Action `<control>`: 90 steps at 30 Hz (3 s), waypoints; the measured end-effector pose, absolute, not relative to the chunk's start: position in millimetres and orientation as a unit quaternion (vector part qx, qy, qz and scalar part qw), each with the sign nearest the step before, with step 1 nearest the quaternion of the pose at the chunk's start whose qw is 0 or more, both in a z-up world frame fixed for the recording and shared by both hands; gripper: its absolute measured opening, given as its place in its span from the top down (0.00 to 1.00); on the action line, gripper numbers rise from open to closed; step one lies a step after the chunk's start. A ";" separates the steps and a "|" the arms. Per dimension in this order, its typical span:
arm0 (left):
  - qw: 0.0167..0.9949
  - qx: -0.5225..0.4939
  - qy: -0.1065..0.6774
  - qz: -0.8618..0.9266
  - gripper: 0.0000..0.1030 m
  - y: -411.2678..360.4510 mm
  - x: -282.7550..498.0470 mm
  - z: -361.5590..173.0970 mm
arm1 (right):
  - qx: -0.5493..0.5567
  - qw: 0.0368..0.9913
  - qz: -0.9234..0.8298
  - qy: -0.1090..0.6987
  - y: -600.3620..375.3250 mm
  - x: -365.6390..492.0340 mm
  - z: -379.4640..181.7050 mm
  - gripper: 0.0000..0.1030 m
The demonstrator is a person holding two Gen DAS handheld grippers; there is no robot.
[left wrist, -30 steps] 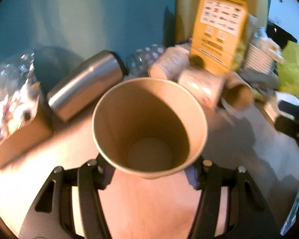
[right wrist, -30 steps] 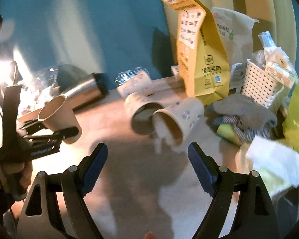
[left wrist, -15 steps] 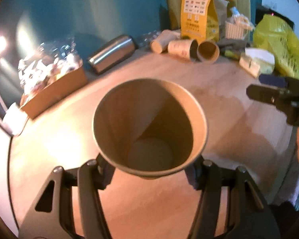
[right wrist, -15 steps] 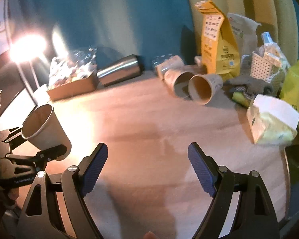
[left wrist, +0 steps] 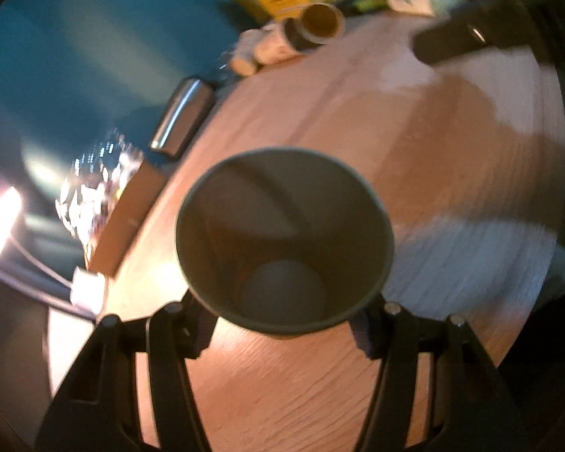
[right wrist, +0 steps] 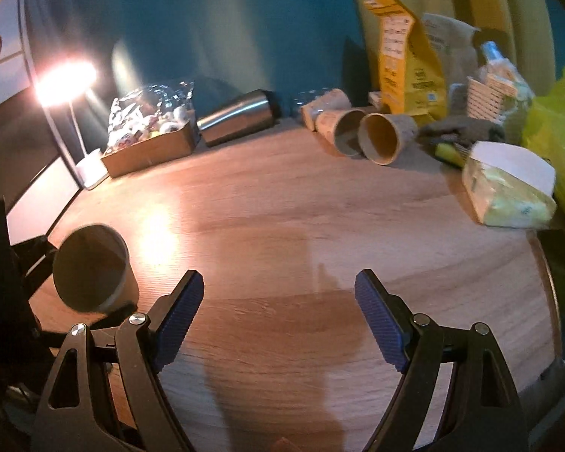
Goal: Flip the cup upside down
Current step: 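Rotate the left tool to turn the held cup upside down, then grasp the inverted cup body with the right gripper while the left gripper releases it, then carry the inverted cup with the right gripper and lower it to the table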
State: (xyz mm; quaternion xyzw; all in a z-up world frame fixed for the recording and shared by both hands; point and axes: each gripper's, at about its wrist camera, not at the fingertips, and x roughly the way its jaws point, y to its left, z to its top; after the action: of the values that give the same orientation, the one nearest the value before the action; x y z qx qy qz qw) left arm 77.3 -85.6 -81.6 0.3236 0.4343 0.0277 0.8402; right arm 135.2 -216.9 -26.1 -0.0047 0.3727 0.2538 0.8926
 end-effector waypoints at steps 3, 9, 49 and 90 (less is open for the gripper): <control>0.829 0.368 0.422 0.023 0.42 -106.3 77.0 -89.2 | -0.003 0.893 0.248 0.375 -229.2 137.0 -27.3 0.17; 0.807 0.432 0.400 0.034 0.41 -130.4 74.4 -107.3 | -0.008 0.892 0.245 0.379 -246.5 139.5 -29.9 0.17; 0.809 0.467 0.358 -0.004 0.22 -136.6 17.7 -97.7 | -0.330 0.663 0.419 0.526 -85.5 161.7 -40.1 0.17; 0.836 0.372 0.400 0.051 0.22 -80.5 7.9 -92.9 | -0.312 0.762 0.421 0.381 -78.7 113.8 43.5 0.39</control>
State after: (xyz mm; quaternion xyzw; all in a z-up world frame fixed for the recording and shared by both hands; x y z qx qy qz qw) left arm 7.9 -80.5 -92.9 0.3718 0.4005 0.0512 0.8359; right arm 113.8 -78.7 43.5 -0.3121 0.3810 0.4208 0.7618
